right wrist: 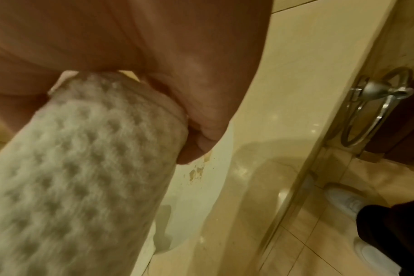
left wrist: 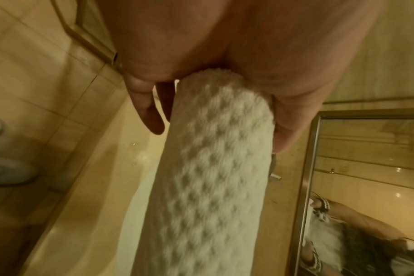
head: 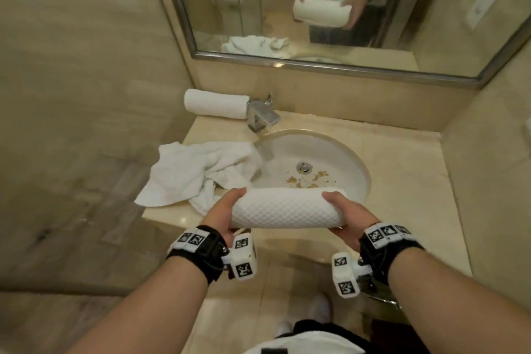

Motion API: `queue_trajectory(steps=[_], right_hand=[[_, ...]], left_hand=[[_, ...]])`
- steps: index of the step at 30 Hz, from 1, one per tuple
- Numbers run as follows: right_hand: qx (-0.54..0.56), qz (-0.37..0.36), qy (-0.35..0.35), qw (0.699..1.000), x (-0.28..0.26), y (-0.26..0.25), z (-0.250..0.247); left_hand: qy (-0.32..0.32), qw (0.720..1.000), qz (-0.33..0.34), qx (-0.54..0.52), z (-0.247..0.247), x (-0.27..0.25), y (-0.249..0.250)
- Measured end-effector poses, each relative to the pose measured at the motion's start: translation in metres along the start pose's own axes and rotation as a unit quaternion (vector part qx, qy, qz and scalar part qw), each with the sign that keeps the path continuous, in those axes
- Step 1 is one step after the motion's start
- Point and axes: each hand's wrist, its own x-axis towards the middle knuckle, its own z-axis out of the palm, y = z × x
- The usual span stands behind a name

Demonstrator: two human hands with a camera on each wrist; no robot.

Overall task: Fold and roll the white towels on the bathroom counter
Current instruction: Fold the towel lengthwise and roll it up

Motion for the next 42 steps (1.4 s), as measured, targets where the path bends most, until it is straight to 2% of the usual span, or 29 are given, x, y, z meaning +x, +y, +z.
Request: queue_trajectory(steps=[6, 13, 16, 19, 25, 30, 36, 42], right_hand=[[-0.066, 0.010, -0.038, 0.997, 0.025, -0.019, 0.013], [-0.157, 0.011, -0.070, 0.985, 0.076, -0.034, 0.023], [-0.156, 0.005, -0.091, 0.984, 0.099, -0.040, 0.035], [-0.148, 0.013, -0.122, 0.981, 0.120, -0.041, 0.052], [-0.128, 0.004, -0.145, 0.981, 0.144, -0.039, 0.076], [-0.094, 0.001, -0.149, 0.984, 0.171, -0.058, 0.119], [-0.084, -0.036, -0.094, 0.991, 0.201, -0.082, 0.198], [-0.076, -0.041, -0.036, 0.996, 0.246, -0.097, 0.264]], left_hand=[[0.032, 0.999, 0.009, 0.010, -0.007, 0.006, 0.024], [0.102, 0.979, 0.029, 0.176, -0.004, 0.024, 0.063], [0.098, 0.962, 0.061, 0.249, -0.002, 0.029, 0.085], [0.099, 0.953, 0.095, 0.271, -0.001, 0.038, 0.101], [0.077, 0.964, 0.098, 0.235, -0.027, 0.057, 0.123], [0.078, 0.970, 0.108, 0.203, -0.035, 0.086, 0.171], [0.130, 0.973, 0.102, 0.162, -0.049, 0.149, 0.247], [0.171, 0.980, 0.102, 0.010, -0.065, 0.220, 0.291]])
